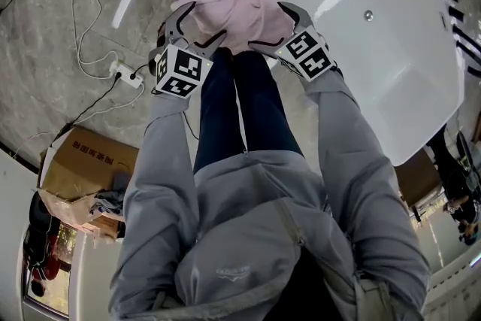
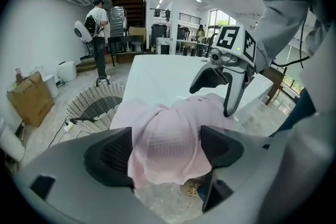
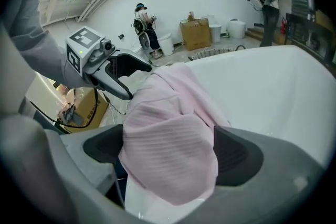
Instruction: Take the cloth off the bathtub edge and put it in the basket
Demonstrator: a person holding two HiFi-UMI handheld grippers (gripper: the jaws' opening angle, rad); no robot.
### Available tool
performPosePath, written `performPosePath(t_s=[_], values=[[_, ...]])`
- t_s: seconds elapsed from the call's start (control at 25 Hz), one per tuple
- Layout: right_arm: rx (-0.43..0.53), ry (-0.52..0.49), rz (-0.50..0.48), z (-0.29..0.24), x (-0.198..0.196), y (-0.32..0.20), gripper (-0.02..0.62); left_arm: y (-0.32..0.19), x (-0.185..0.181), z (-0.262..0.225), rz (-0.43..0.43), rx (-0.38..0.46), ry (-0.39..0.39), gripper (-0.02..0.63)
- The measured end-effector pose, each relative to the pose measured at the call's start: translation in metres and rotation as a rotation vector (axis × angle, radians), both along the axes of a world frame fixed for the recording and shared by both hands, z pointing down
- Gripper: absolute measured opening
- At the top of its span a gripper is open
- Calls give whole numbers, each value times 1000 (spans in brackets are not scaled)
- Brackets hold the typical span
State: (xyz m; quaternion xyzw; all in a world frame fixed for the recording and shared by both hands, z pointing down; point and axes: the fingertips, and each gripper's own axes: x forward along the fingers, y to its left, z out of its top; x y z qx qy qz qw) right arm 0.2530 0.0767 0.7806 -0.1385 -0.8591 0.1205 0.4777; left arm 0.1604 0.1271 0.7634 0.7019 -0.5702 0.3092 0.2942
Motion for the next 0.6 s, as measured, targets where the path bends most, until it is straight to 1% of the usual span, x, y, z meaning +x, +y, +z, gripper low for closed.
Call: performPosePath(t_s=[0.12,0.28,0.4,0.6], values=[[-42,62,26,16,3,-2,522,-4,3,7,11,-14,25,382],[-171,140,68,34,5,4,531,-8,6,14,41,-42,45,383],[-235,166,69,37,4,8,531,-8,6,14,54,-52,55,383],[-287,180,39,36,3,16,528,-6,7,14,68,-61,60,383]])
